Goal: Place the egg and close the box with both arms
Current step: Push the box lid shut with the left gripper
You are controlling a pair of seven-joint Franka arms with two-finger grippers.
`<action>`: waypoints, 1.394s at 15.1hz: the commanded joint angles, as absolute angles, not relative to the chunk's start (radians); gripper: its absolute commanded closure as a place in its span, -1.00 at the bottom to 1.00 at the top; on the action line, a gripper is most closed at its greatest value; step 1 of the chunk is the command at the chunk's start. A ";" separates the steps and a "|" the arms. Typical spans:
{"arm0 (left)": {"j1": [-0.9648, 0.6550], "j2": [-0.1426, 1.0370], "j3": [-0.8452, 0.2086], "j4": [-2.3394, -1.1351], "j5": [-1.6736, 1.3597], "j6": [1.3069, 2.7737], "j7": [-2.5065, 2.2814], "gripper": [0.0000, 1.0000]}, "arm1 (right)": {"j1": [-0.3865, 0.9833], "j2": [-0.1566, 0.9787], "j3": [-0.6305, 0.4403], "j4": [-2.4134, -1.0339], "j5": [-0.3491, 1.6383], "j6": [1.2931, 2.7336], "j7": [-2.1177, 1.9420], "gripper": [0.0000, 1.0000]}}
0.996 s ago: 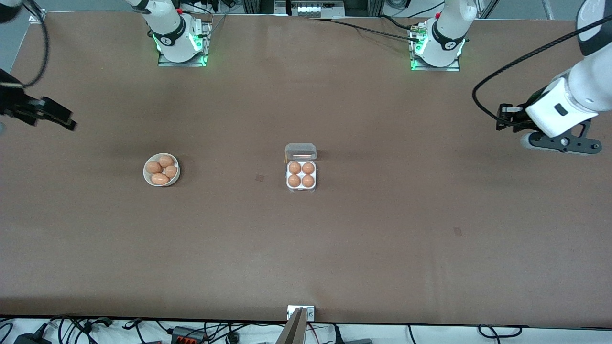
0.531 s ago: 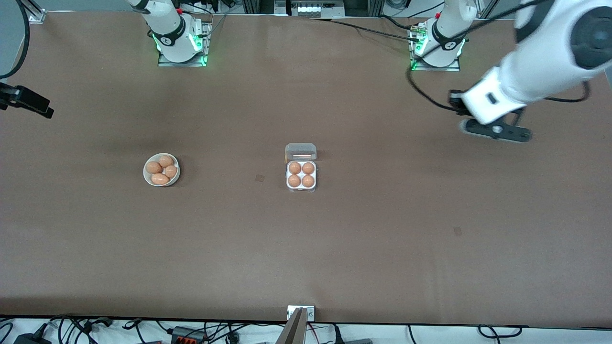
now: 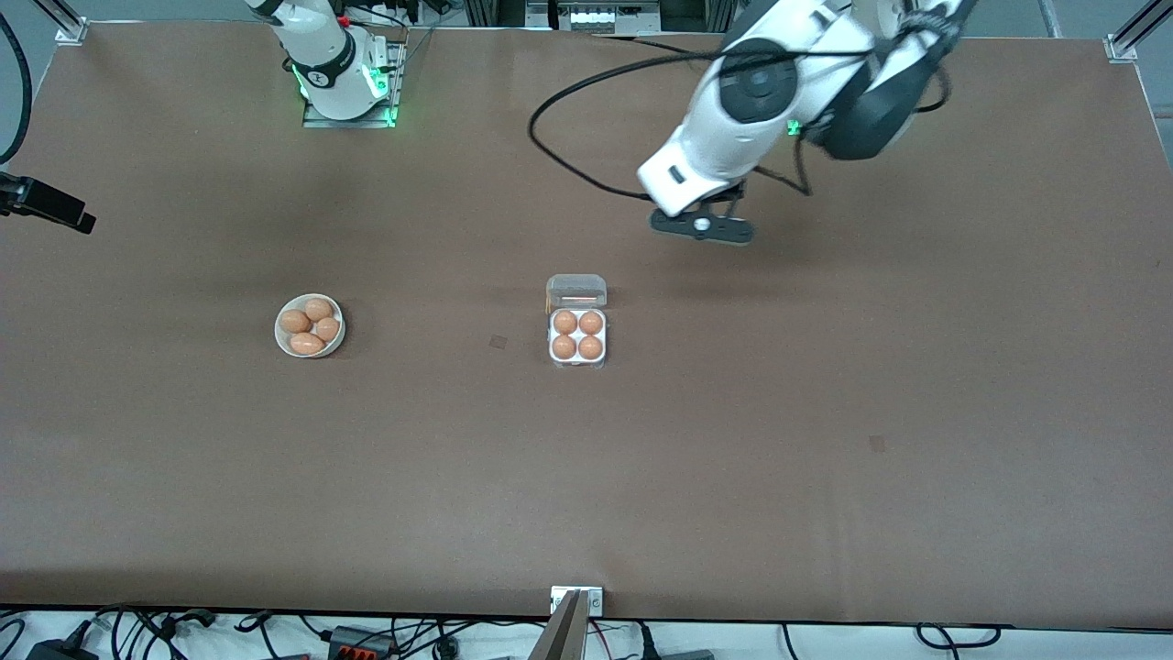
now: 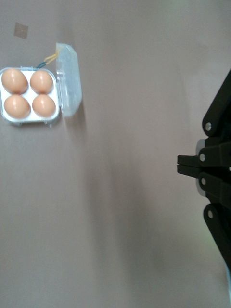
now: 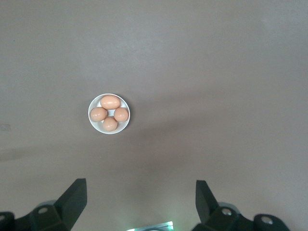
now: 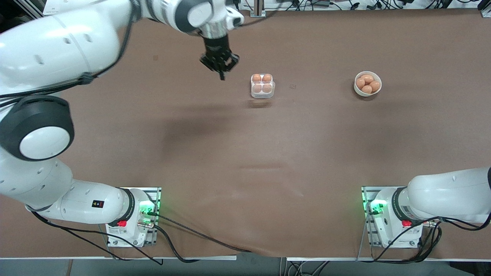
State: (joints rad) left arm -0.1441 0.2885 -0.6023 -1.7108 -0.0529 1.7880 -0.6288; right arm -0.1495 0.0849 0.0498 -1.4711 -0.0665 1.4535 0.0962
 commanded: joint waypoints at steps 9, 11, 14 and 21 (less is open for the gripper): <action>-0.391 0.662 -0.595 -1.687 0.329 2.242 -1.054 0.98 | -0.152 0.075 0.083 -1.453 0.026 1.457 0.068 -1.00; -0.388 0.683 -0.574 -1.686 0.452 2.302 -1.063 0.98 | -0.152 0.072 0.081 -1.450 0.025 1.459 0.031 -1.00; -0.379 0.681 -0.537 -1.667 0.603 2.358 -1.065 0.98 | -0.135 0.072 0.084 -1.448 0.015 1.459 0.023 -1.00; -0.324 0.670 -0.545 -1.598 0.595 2.315 -1.065 0.98 | -0.066 0.072 0.083 -1.473 0.014 1.476 0.043 -1.00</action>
State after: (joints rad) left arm -0.3193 0.6842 -0.5349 -1.5985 0.5780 2.3644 -1.0557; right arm -0.0818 0.0824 0.0821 -1.4556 0.0137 1.4668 0.0385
